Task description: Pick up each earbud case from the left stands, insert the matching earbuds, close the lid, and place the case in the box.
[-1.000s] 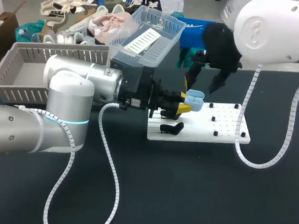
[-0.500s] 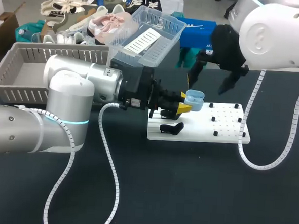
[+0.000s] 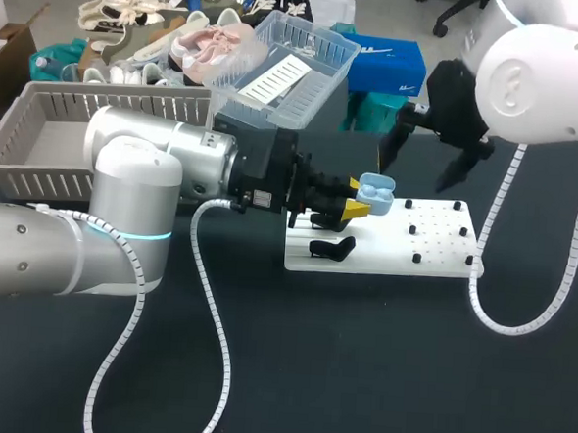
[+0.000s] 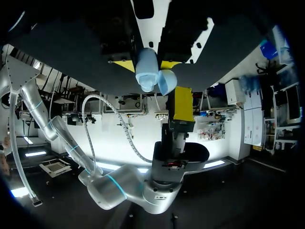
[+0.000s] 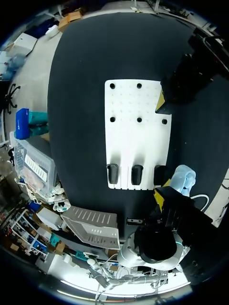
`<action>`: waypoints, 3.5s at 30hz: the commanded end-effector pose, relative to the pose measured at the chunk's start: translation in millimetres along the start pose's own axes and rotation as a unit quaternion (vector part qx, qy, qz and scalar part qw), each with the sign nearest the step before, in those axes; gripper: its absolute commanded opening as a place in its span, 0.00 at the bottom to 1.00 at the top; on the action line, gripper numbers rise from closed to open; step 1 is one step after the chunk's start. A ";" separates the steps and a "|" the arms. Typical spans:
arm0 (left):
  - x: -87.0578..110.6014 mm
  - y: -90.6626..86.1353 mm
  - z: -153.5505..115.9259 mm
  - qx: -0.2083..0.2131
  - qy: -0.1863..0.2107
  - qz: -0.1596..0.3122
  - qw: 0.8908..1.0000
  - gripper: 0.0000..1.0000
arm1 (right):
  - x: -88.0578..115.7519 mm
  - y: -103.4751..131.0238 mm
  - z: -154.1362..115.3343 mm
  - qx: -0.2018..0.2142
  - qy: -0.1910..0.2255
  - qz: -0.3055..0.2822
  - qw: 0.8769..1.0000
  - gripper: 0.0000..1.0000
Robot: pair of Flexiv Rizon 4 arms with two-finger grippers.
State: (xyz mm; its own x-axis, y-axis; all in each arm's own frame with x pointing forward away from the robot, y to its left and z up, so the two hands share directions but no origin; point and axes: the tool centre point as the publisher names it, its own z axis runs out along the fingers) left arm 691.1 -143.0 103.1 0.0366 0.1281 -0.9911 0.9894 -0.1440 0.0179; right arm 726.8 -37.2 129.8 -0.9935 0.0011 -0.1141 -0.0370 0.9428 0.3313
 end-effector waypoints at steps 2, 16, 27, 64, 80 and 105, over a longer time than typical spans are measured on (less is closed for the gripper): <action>-0.2 -0.4 0.0 -0.001 0.001 0.000 1.000 0.00 | 1.6 4.2 1.6 0.003 0.009 -0.008 1.000 1.00; -0.2 -0.4 0.0 -0.001 0.001 0.000 1.000 0.00 | 17.3 9.0 -6.0 0.011 0.012 -0.024 1.000 1.00; -2.6 1.9 -9.9 -0.009 0.000 -0.002 1.000 0.00 | 14.0 -15.0 -18.0 0.003 -0.012 -0.002 1.000 1.00; -35.5 -3.6 -131.7 -0.242 0.033 -0.071 0.967 0.00 | 33.2 -46.0 -20.7 0.021 -0.044 -0.185 0.981 1.00; -6.4 -11.8 -202.1 -0.389 0.109 -0.136 0.905 0.00 | 33.2 -46.0 -20.7 0.021 -0.044 -0.185 0.981 1.00; 5.4 48.1 -303.3 -0.540 0.204 -0.159 0.801 0.00 | 33.2 -46.0 -20.7 0.021 -0.044 -0.185 0.981 1.00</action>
State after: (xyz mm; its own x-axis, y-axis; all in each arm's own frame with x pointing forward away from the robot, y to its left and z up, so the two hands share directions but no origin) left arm 777.3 151.0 138.8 -0.4084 0.3304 -0.8509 0.6540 0.7562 -0.0203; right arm 695.1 -86.8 130.1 -0.8999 -0.3195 -0.2968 -0.3887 0.8961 0.2141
